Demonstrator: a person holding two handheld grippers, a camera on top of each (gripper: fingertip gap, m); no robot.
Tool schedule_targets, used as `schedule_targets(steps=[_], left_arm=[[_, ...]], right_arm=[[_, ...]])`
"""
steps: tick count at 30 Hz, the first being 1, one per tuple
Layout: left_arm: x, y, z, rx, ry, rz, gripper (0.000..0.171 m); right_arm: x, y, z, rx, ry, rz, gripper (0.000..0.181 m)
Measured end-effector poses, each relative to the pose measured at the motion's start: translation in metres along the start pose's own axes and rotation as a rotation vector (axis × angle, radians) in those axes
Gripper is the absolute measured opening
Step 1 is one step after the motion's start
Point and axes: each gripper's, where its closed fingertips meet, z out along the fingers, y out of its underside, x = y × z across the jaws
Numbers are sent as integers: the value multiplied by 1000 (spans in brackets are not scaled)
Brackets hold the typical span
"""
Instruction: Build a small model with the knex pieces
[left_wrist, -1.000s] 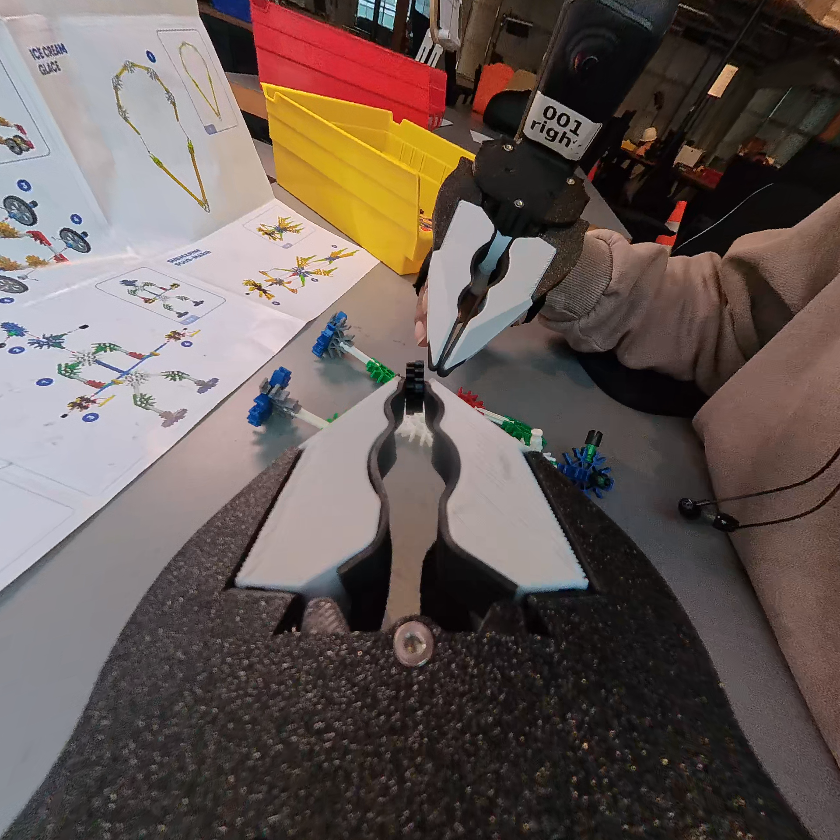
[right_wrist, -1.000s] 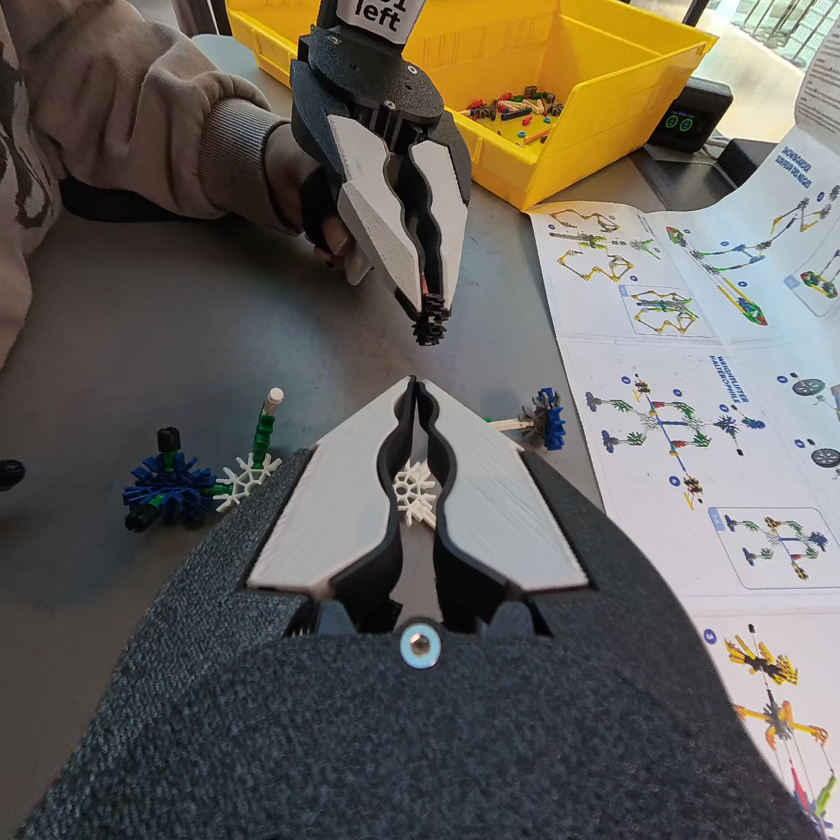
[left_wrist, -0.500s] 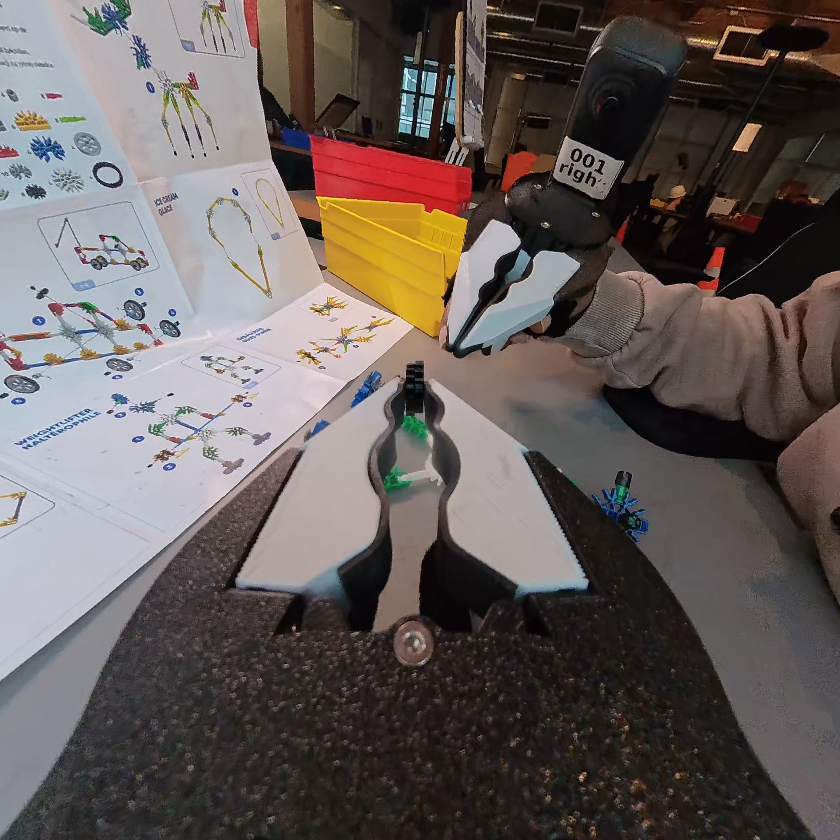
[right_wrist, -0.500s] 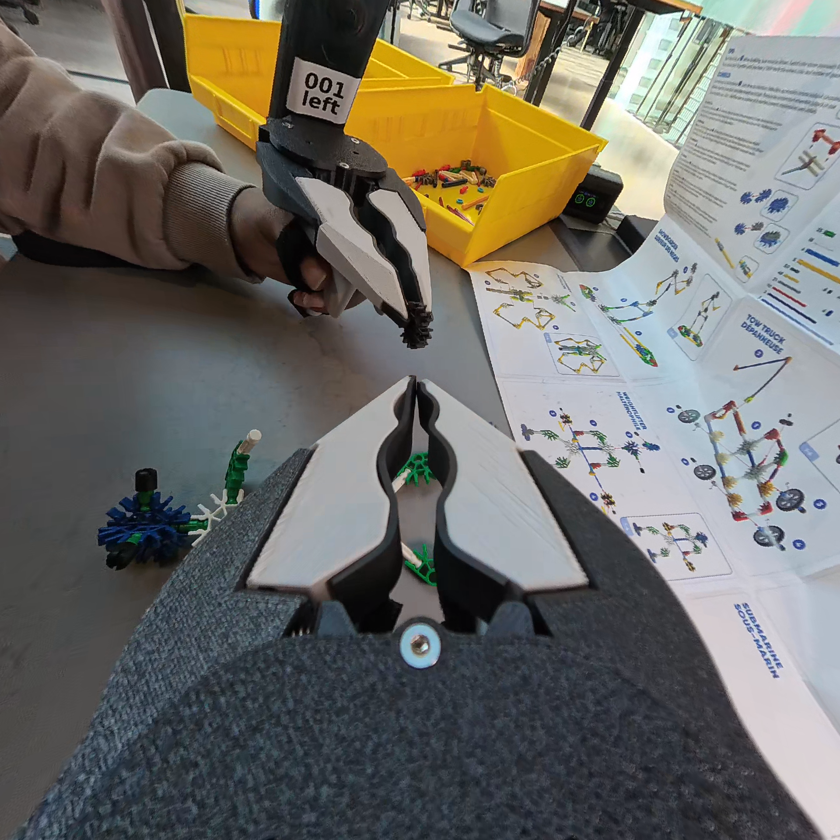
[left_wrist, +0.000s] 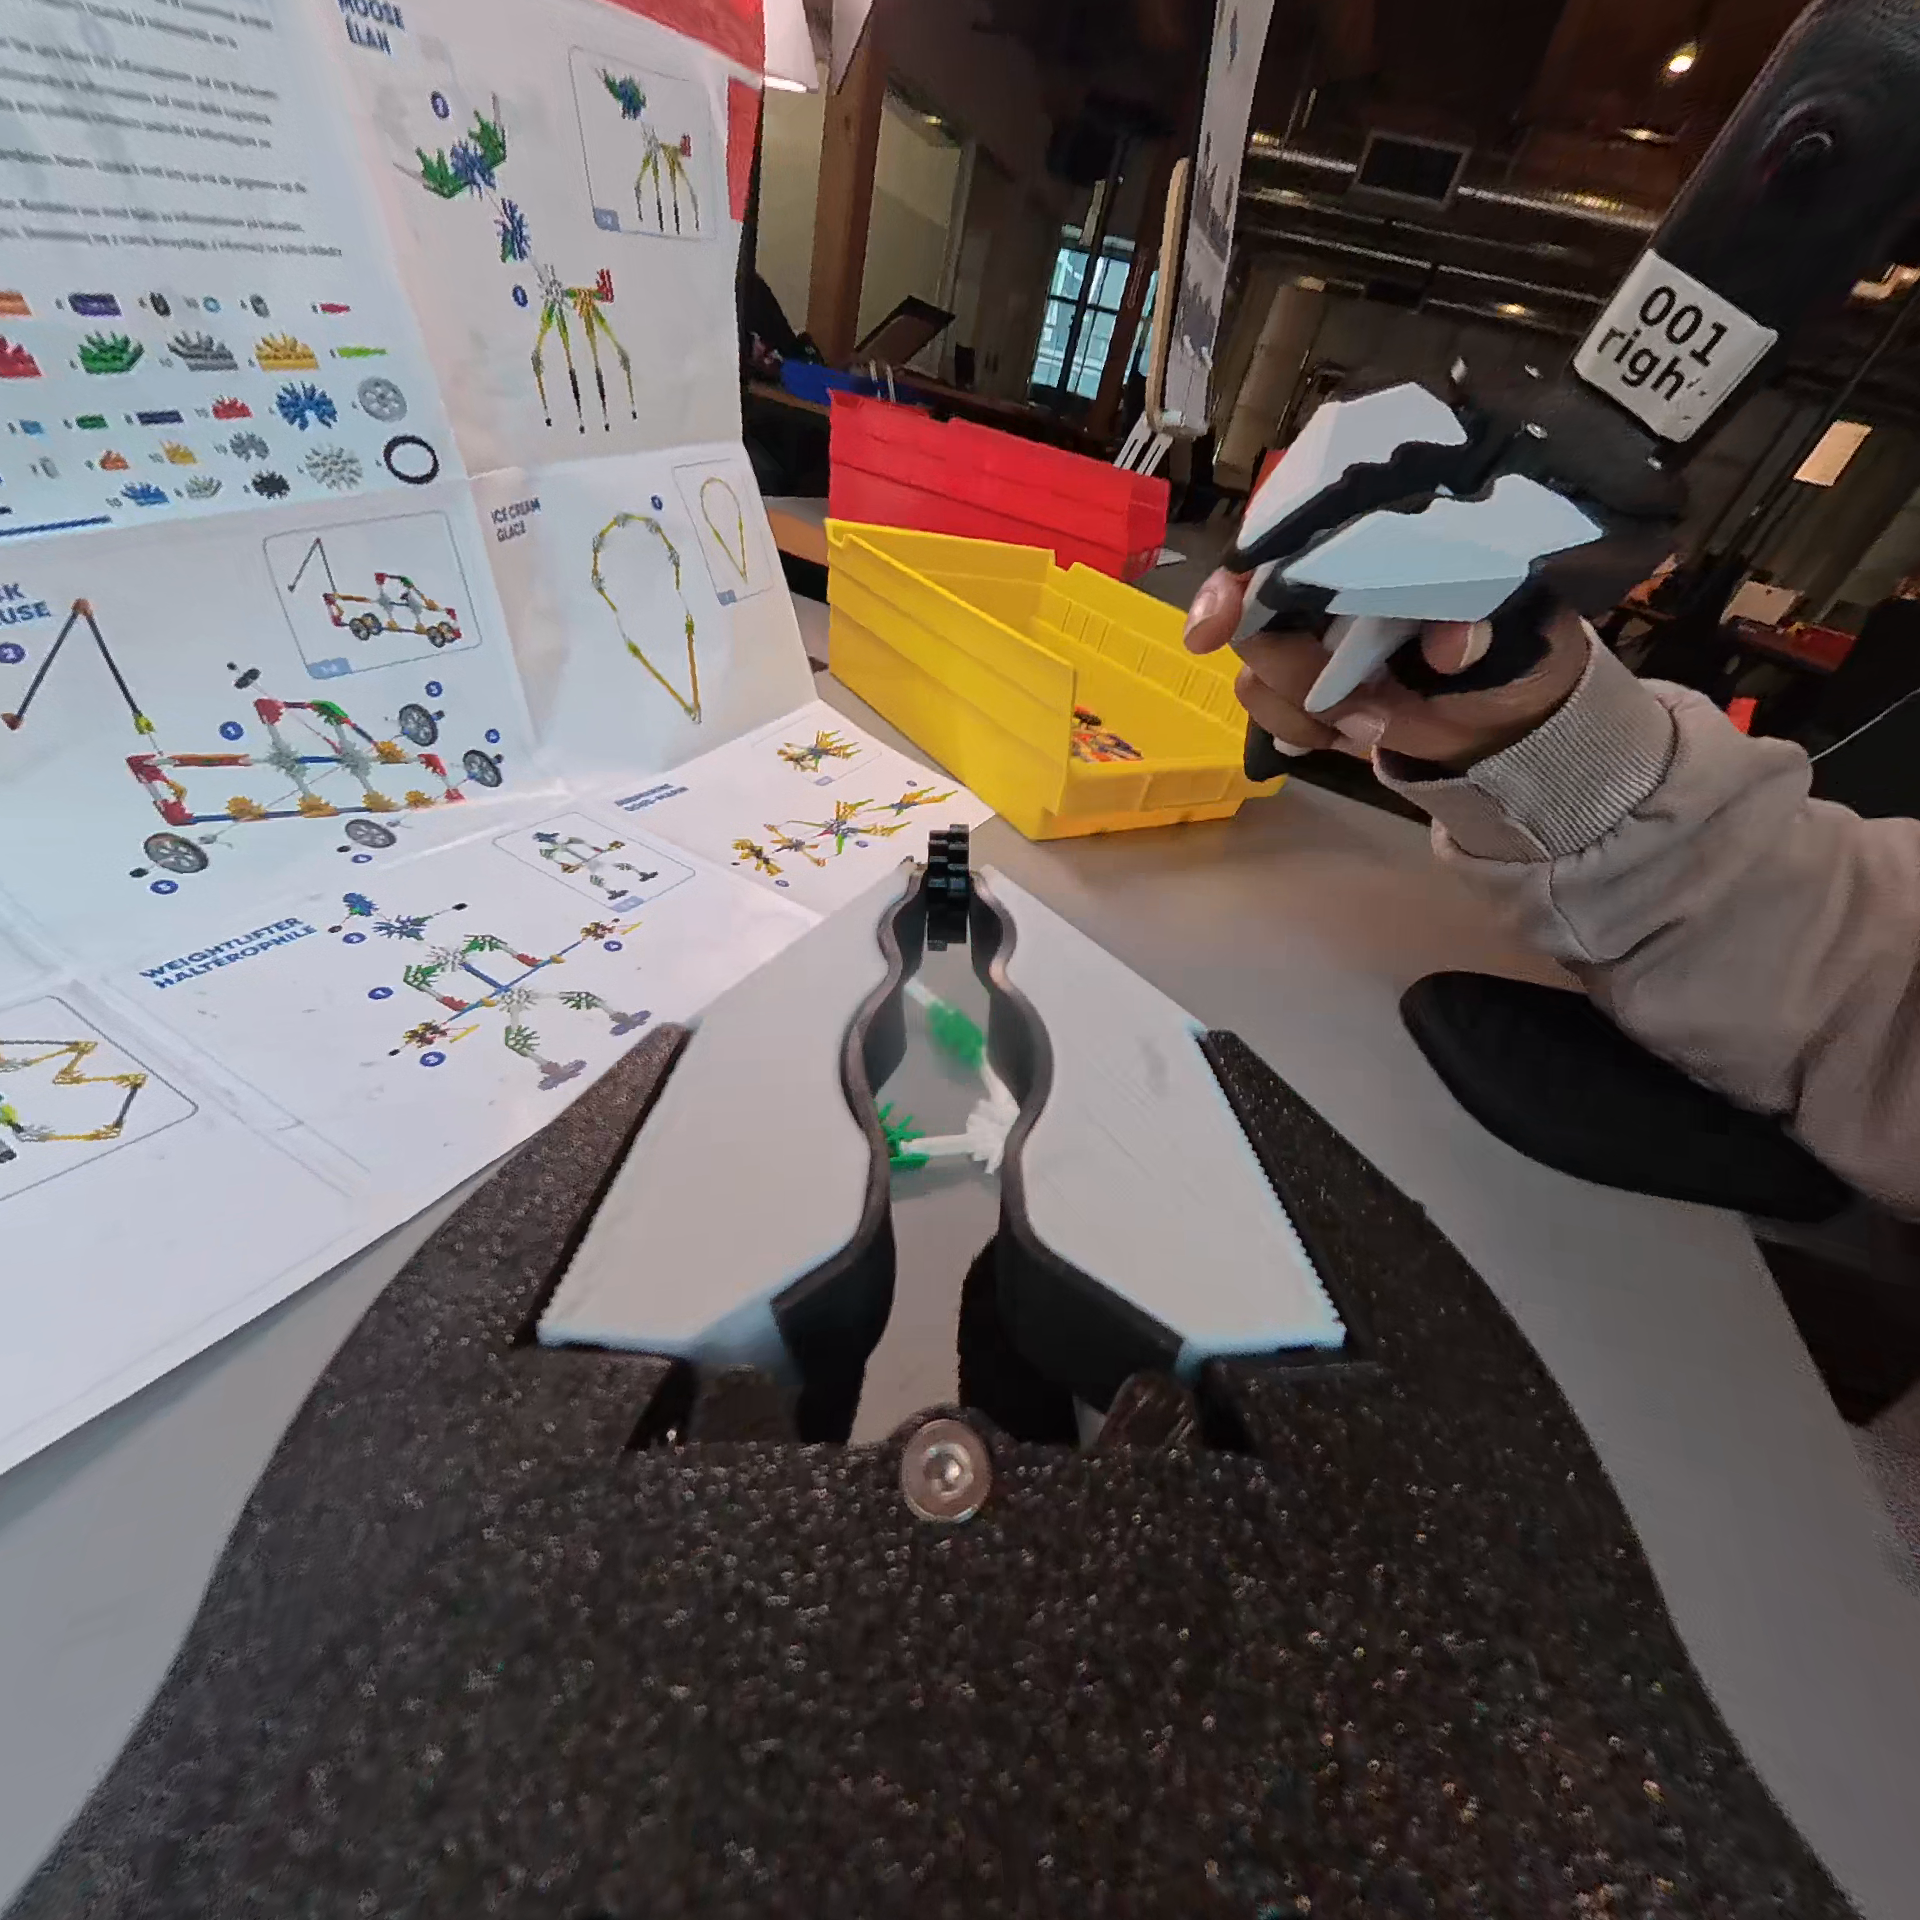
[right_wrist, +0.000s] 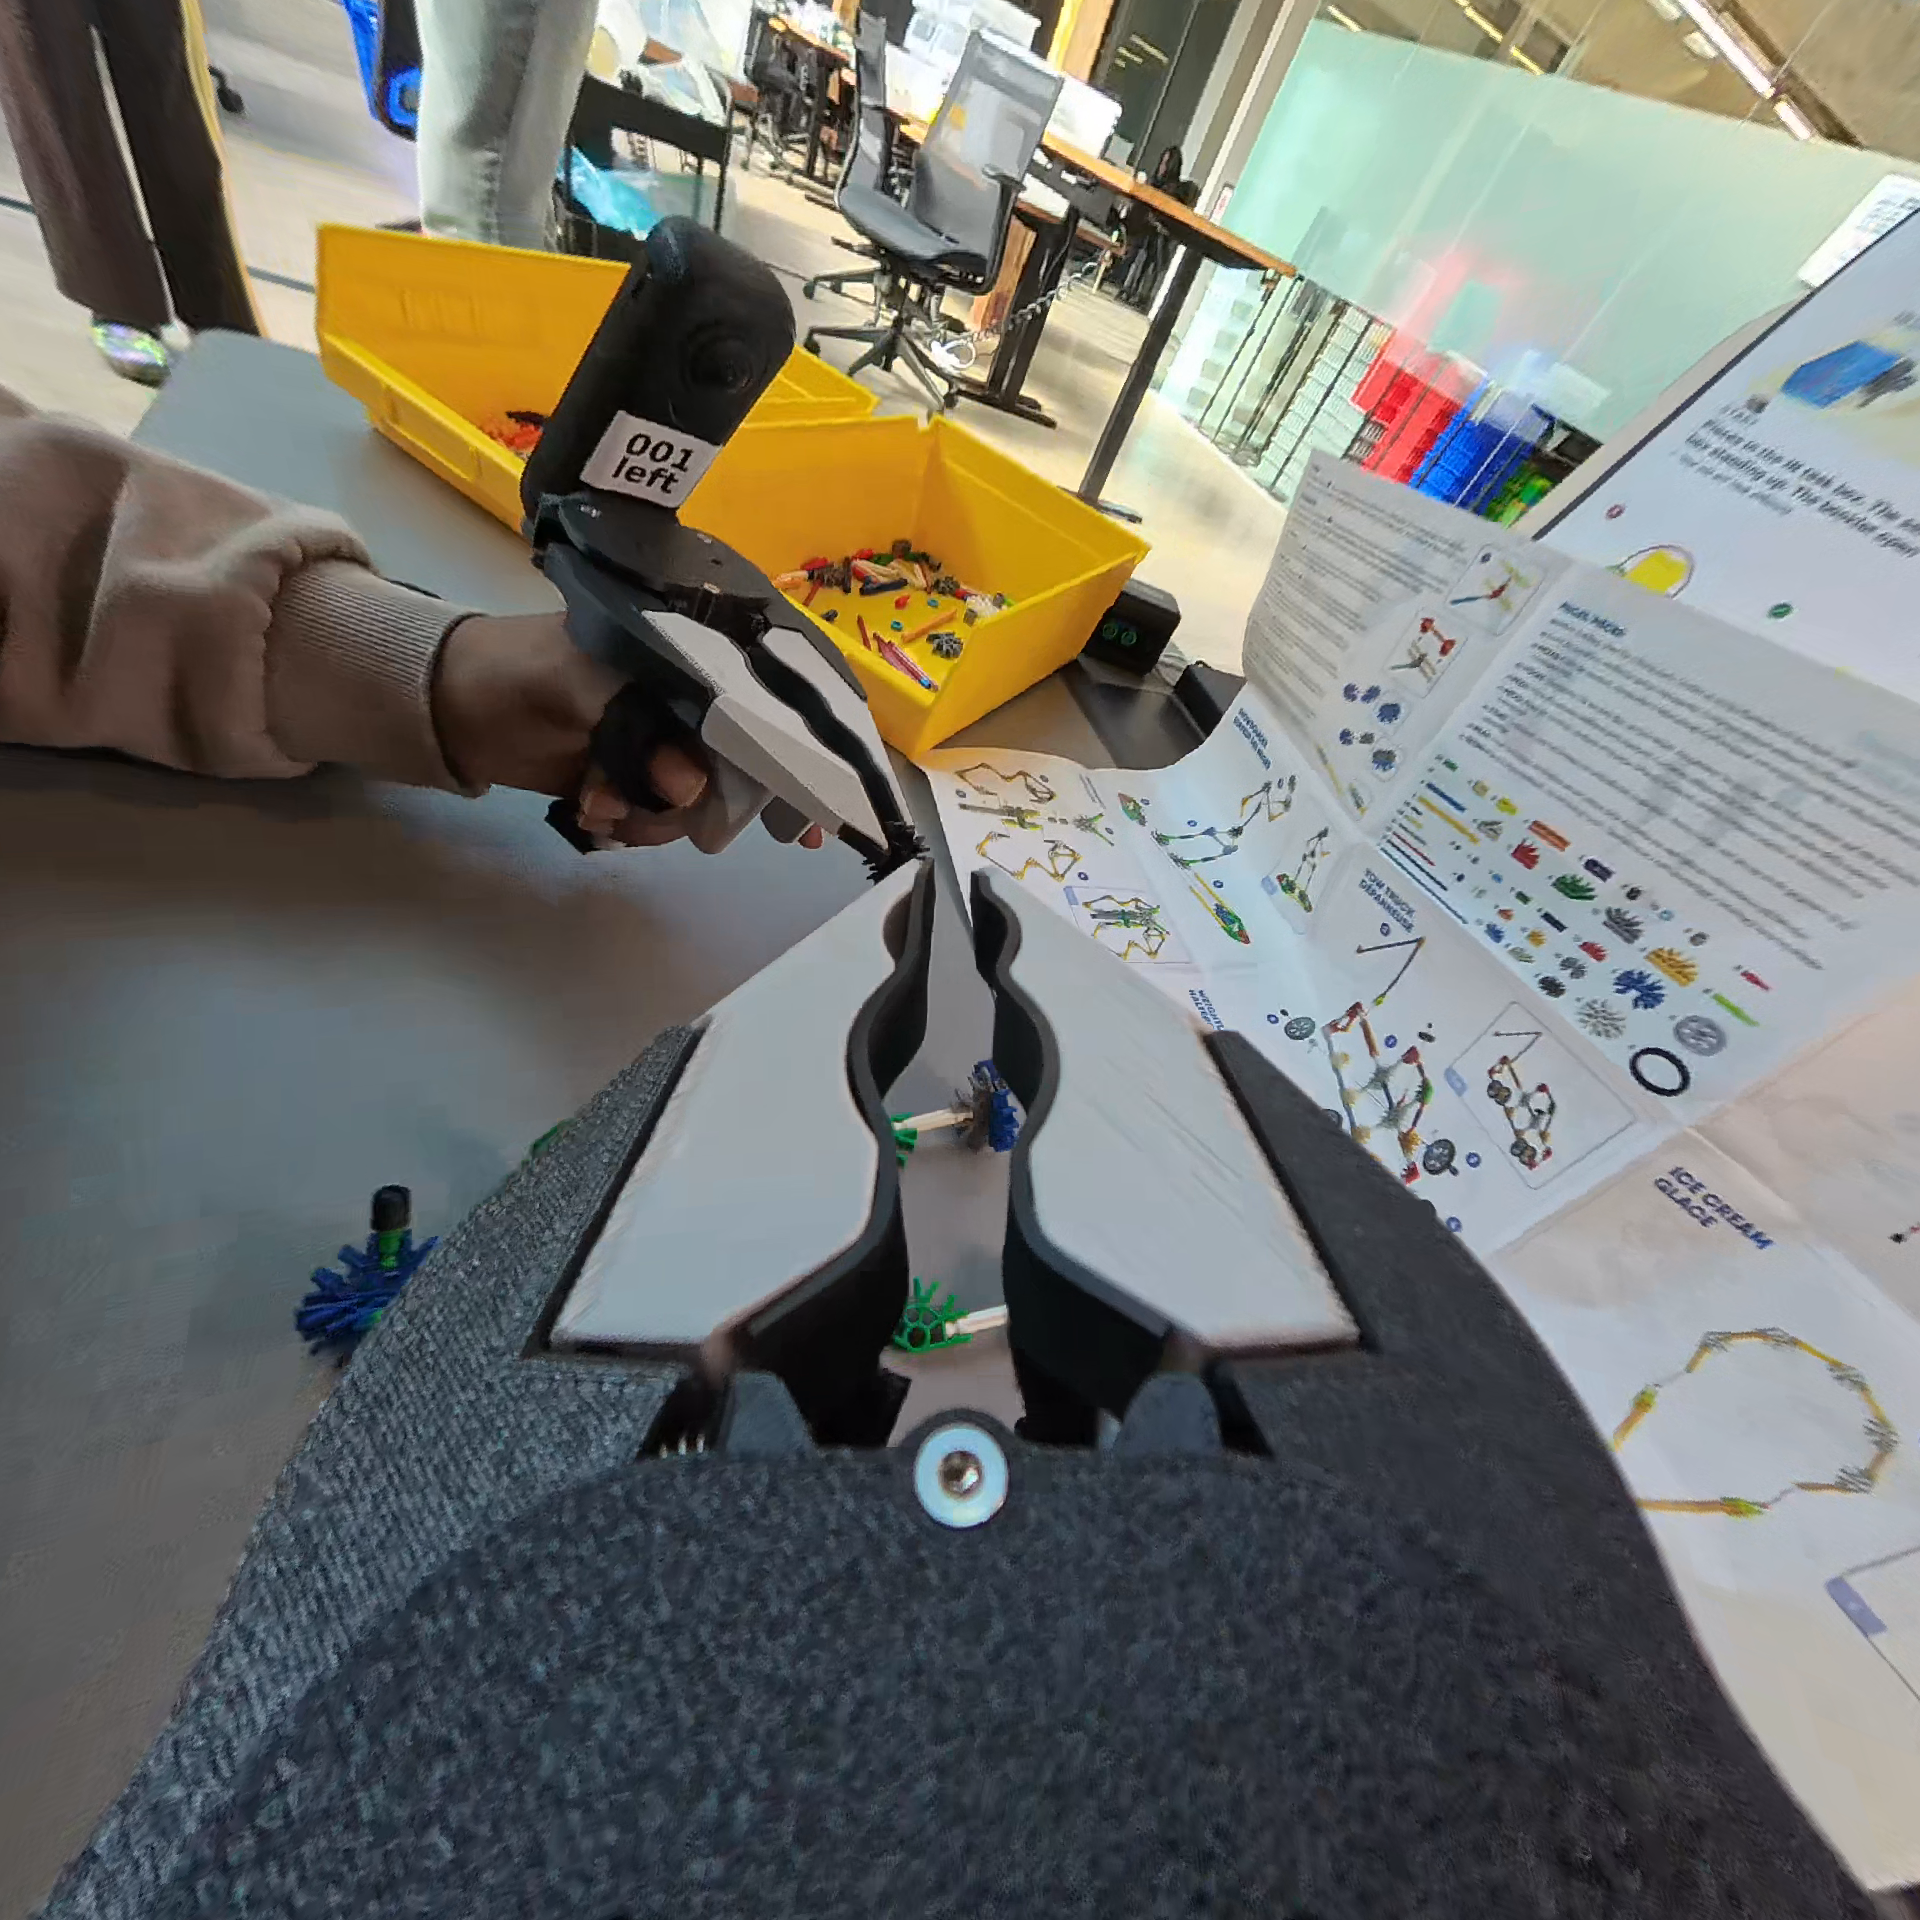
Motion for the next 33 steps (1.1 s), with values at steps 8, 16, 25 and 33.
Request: schedule_targets(steps=[8, 16, 25, 33], left_arm=[[144, -12, -39, 170, 174, -88, 7], [251, -2, -93, 198, 242, -41, 8], [256, 26, -79, 192, 139, -21, 7], [262, -2, -36, 285, -87, 486, 7]], right_arm=[[-144, -34, -67, 18, 30, 47, 26], [-263, -56, -117, 53, 71, 104, 27], [-312, -14, -217, -24, 355, 306, 28], [-358, -19, -345, -40, 718, 358, 27]])
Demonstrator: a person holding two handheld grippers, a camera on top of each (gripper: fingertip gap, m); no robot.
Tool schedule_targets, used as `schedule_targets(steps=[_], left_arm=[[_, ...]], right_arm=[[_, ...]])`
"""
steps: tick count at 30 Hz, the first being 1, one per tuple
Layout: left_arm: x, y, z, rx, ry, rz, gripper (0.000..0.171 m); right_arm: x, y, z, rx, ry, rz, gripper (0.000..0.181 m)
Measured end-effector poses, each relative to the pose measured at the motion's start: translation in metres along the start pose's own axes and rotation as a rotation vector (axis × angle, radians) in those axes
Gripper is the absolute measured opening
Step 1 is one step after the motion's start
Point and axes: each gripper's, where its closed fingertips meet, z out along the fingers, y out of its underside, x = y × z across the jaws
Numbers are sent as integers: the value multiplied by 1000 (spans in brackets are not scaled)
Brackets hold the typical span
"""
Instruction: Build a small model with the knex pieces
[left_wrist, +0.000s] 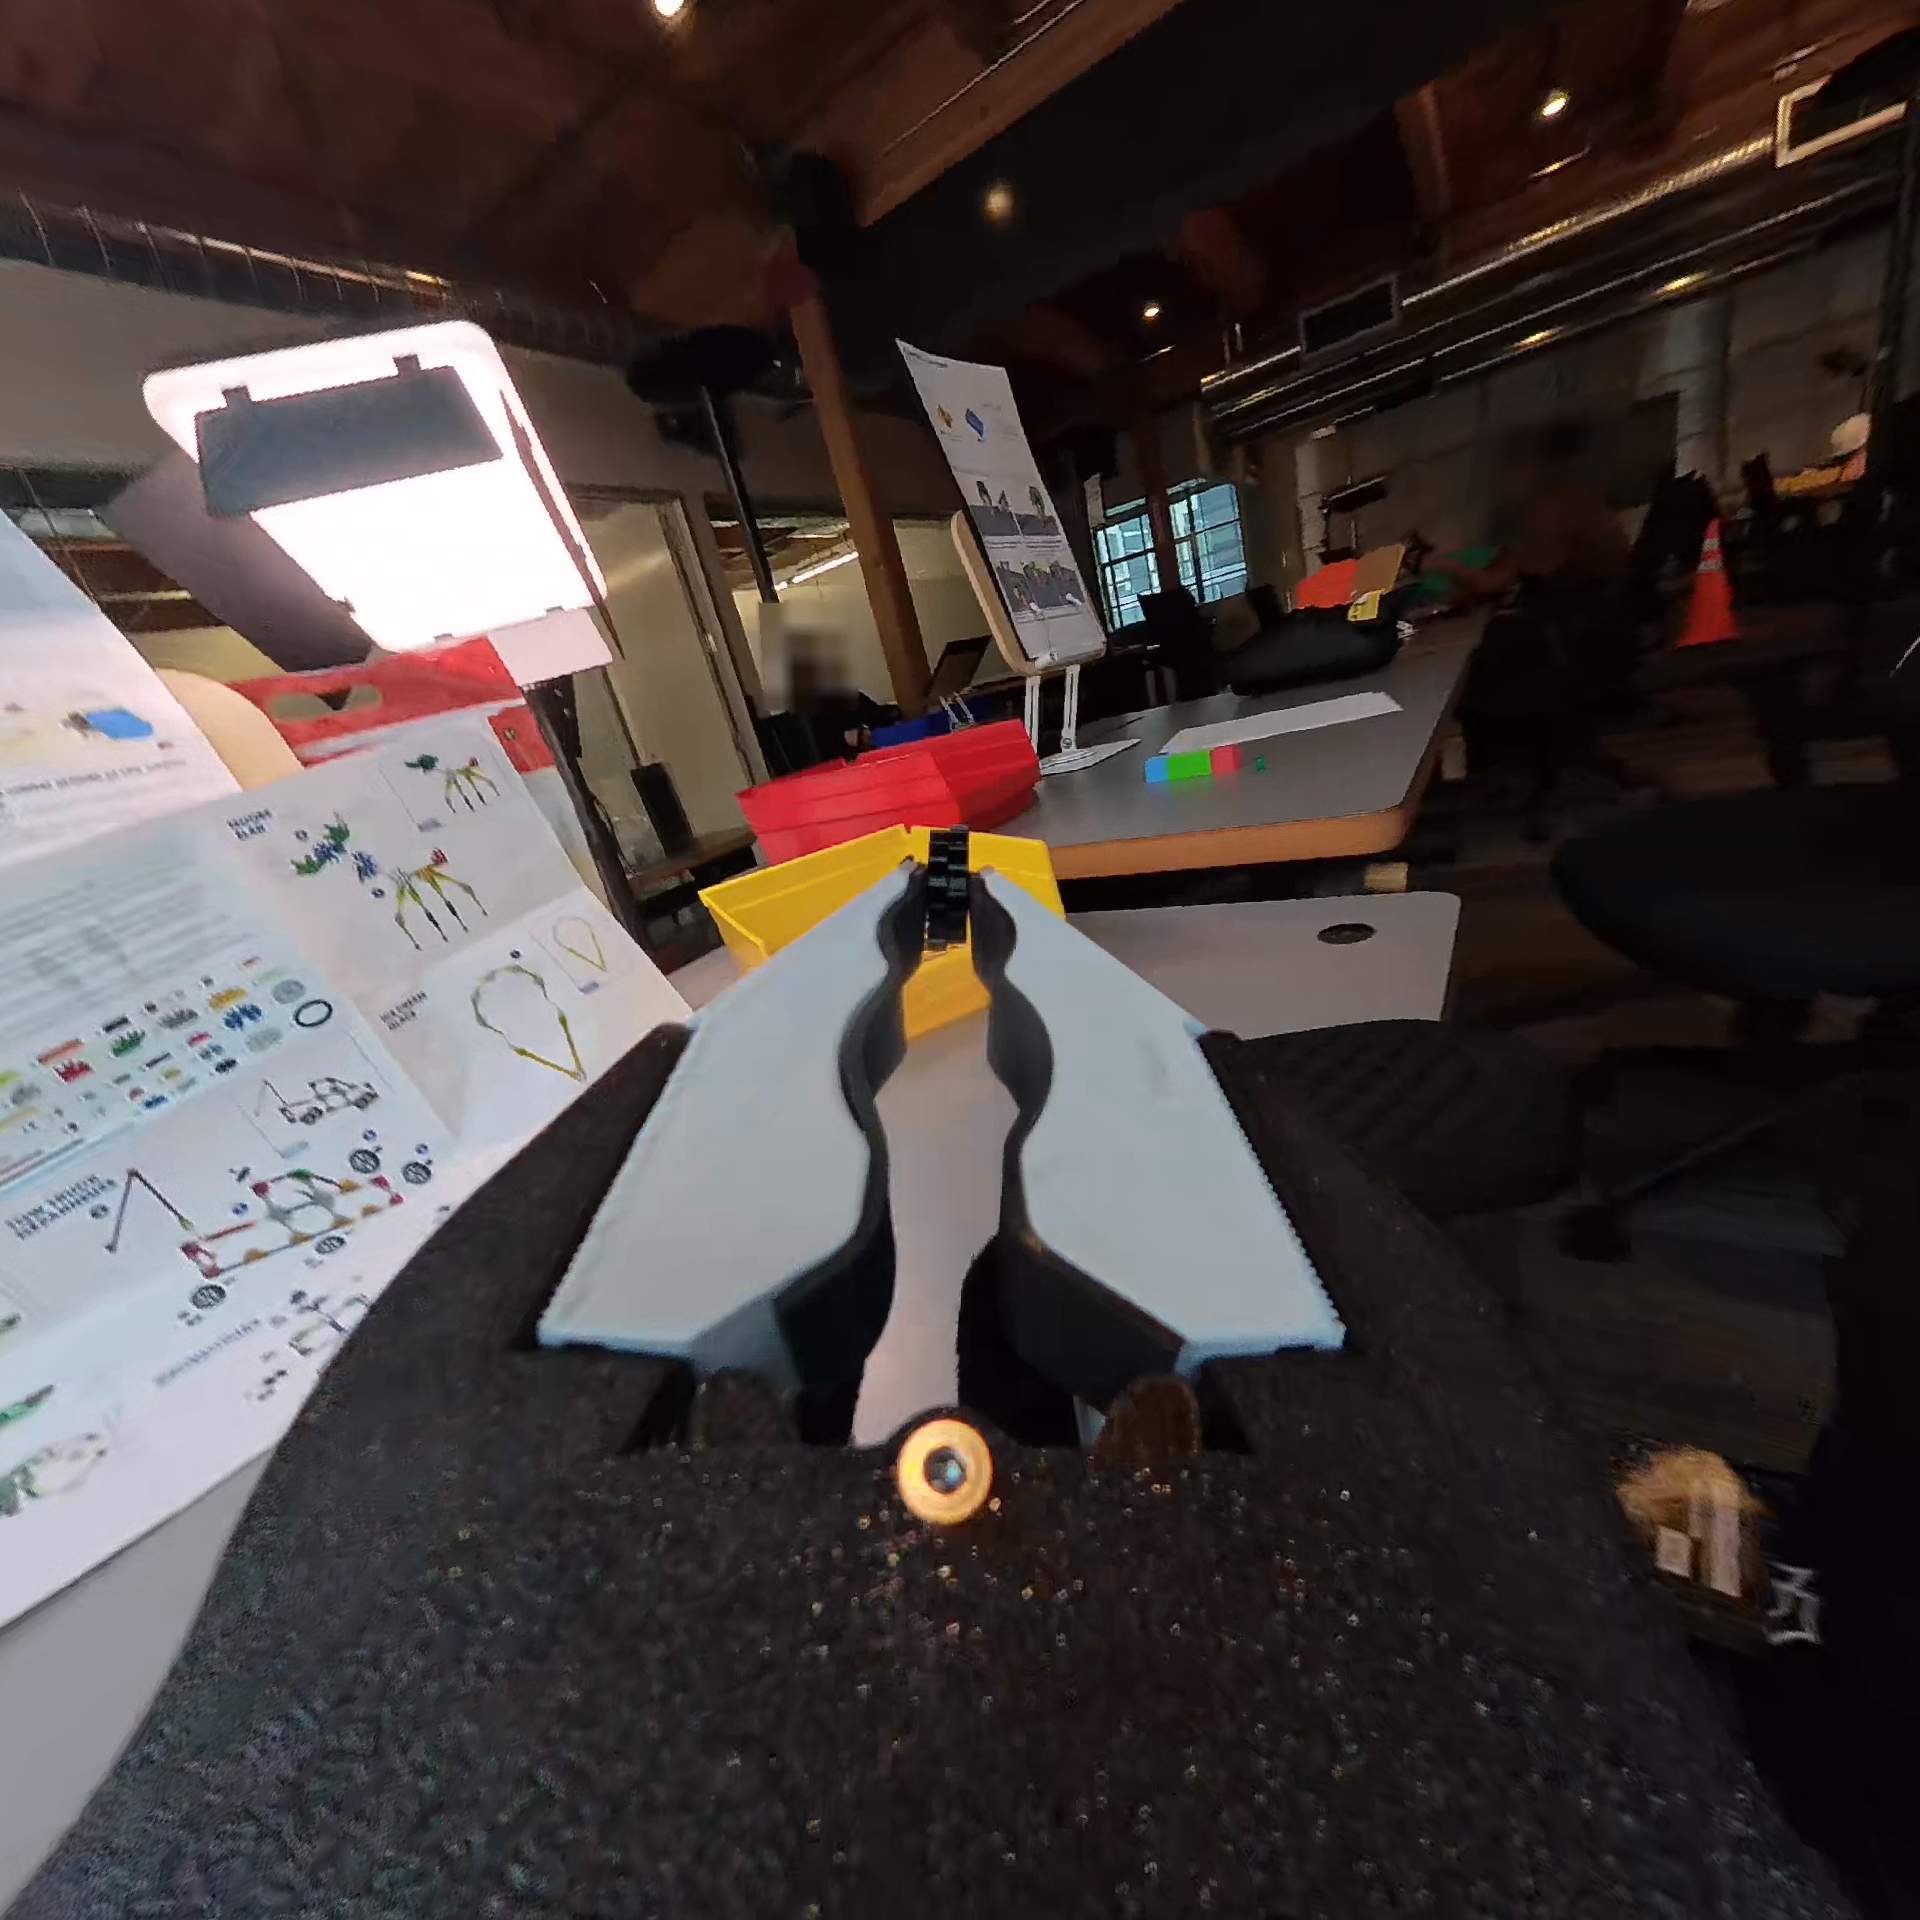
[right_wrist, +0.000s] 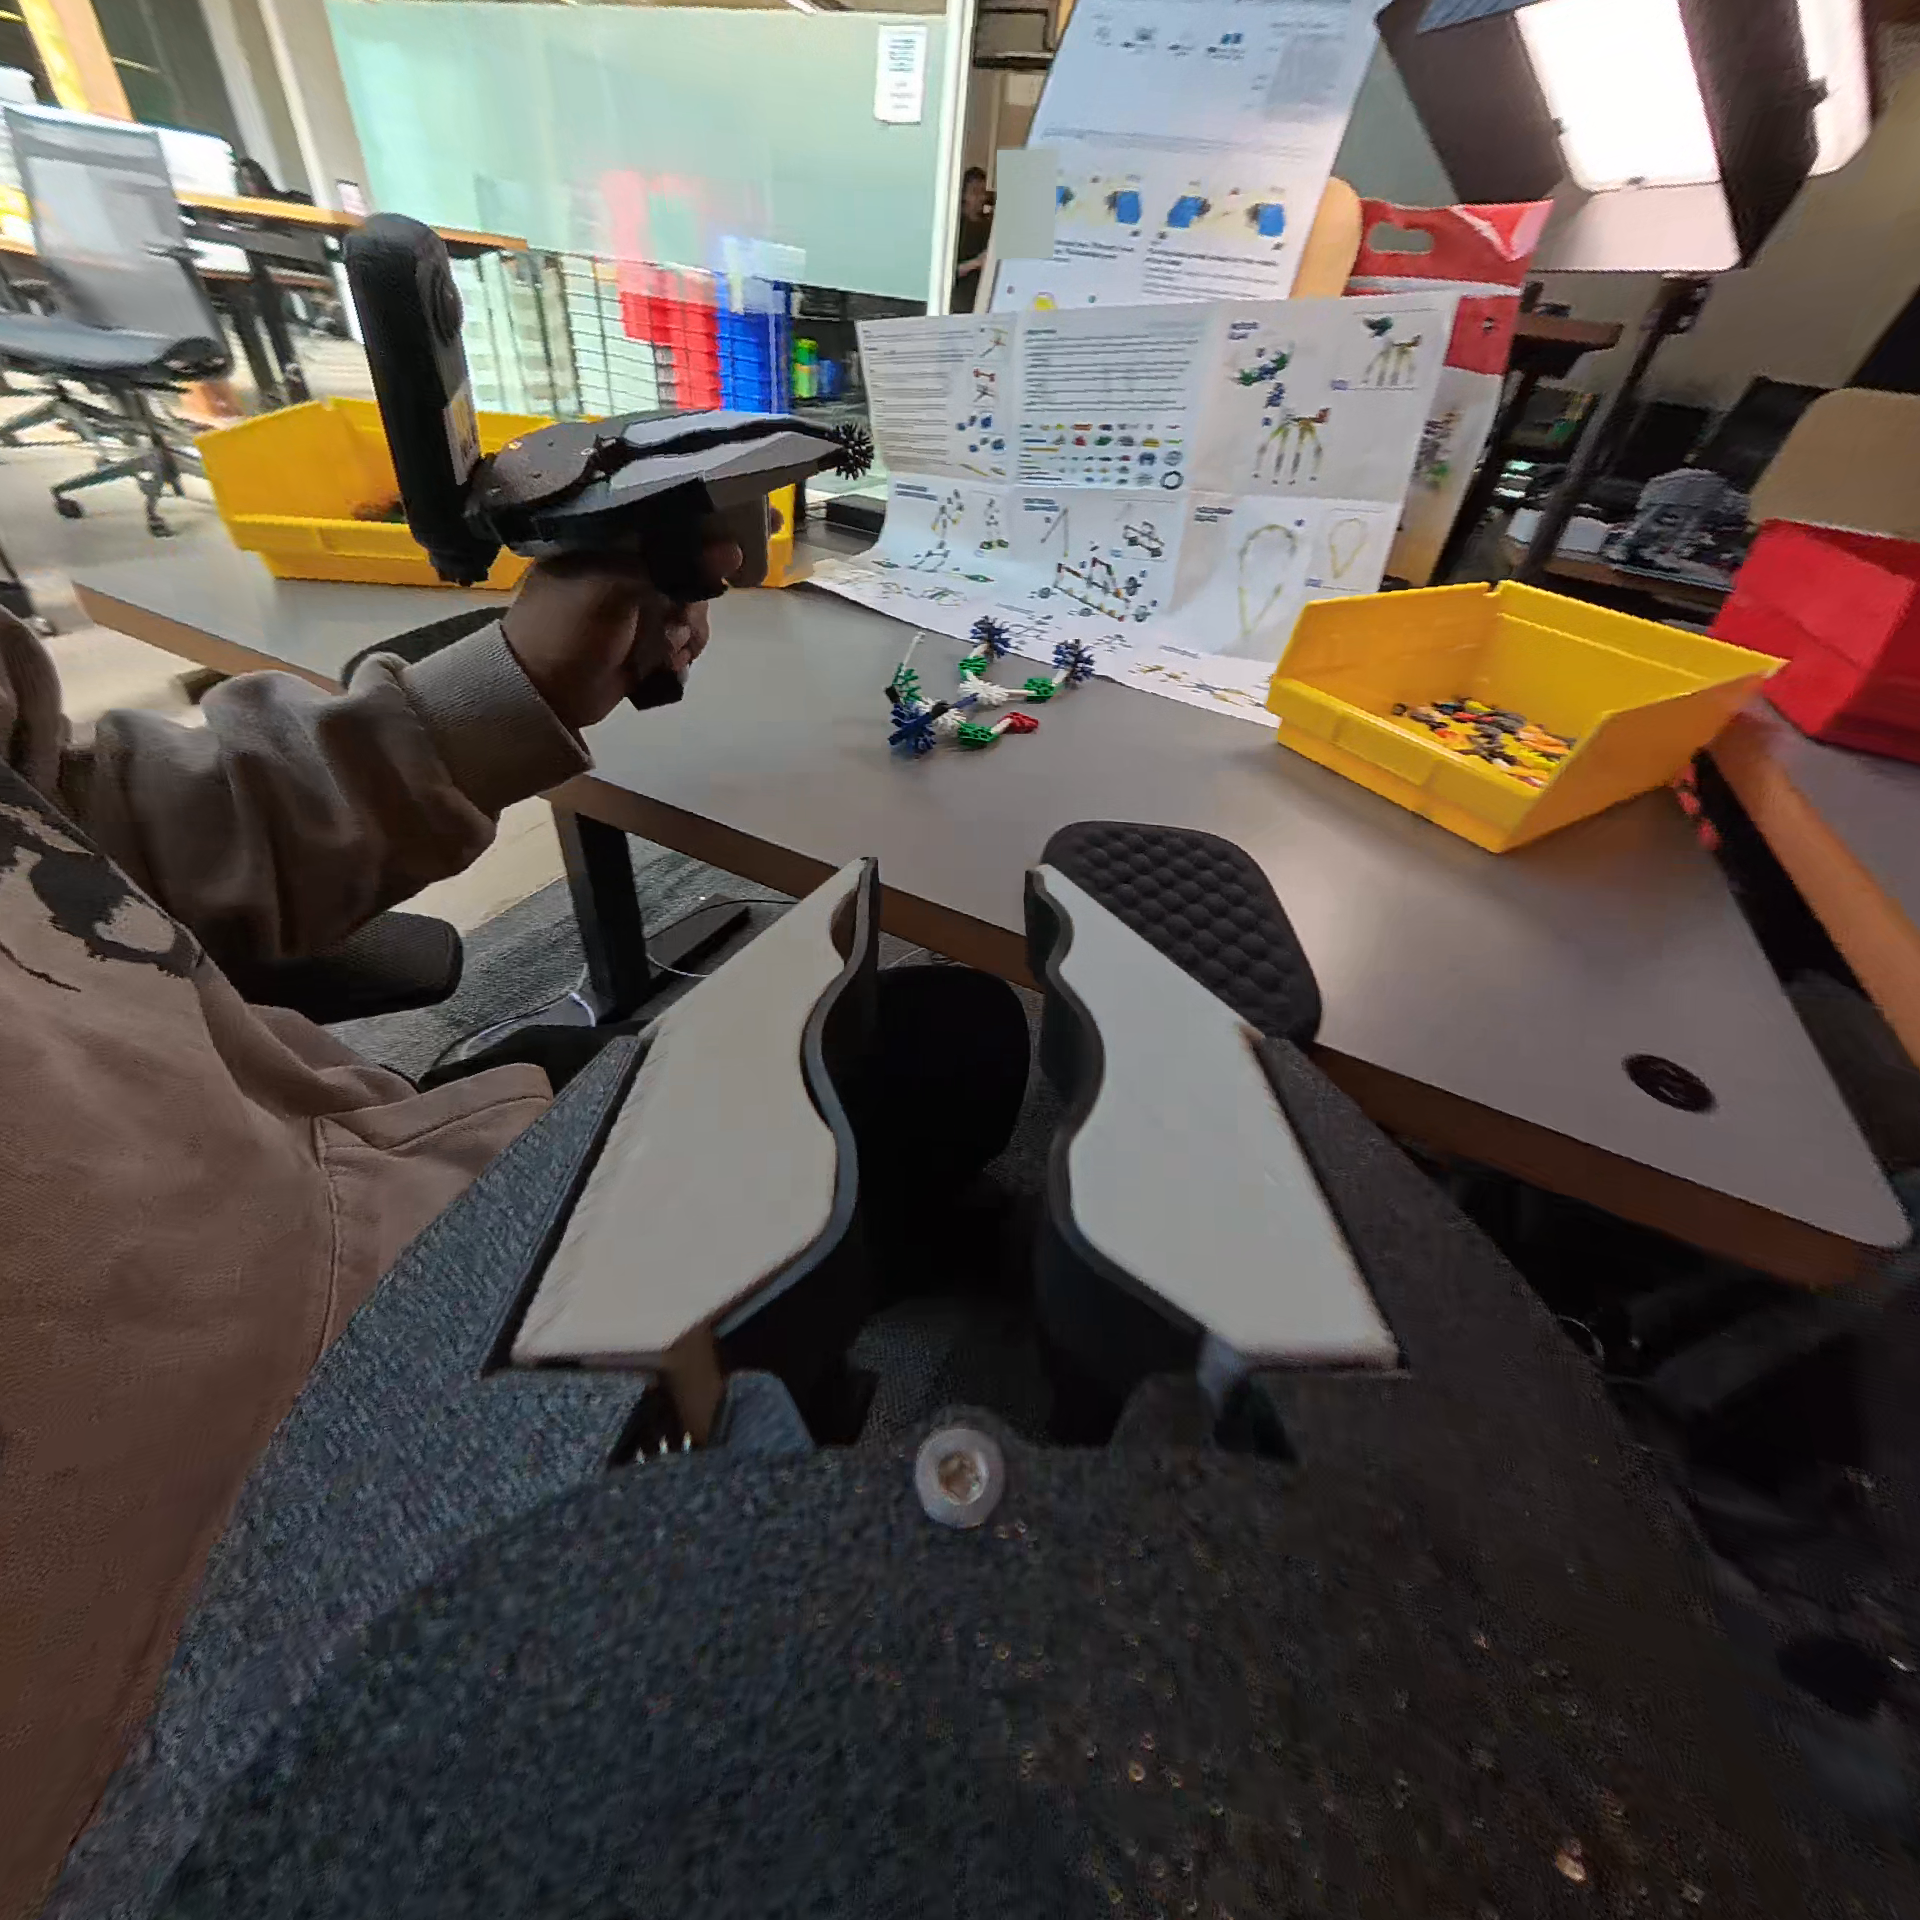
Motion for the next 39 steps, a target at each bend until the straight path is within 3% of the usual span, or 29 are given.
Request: schedule_targets(steps=[4, 7, 12, 18, 20, 22, 26, 31, 34, 39], left_arm=[[-7, 2, 35, -13, -18, 151, 7], [-16, 11, 74, -61, 8, 249, 7], [-44, 65, 170, -282, 114, 219, 8], [-71, 142, 320, -489, 160, 134, 8], [-94, 167, 357, -554, 76, 100, 28], [-103, 173, 374, -569, 50, 2, 43], [-104, 160, 378, -592, 57, -55, 46], [-73, 100, 390, -601, 144, -142, 48], [-22, 48, 405, -595, 256, -190, 52], [113, -48, 430, -564, 448, -233, 60]], right_arm=[[20, 2, -37, -4, 120, -15, 26], [40, 8, -40, 12, 156, 36, 26], [91, 32, -9, 21, 117, 99, 25], [193, 71, 54, 35, 17, 191, 25], [221, 71, 62, 66, -20, 215, 25], [249, 62, 60, 65, -5, 245, 25], [297, 20, 30, 30, 139, 317, 25], [322, -56, -38, -107, 459, 397, 28], [324, -105, -92, -147, 642, 399, 33], [341, -124, -211, -146, 895, 375, 60]])
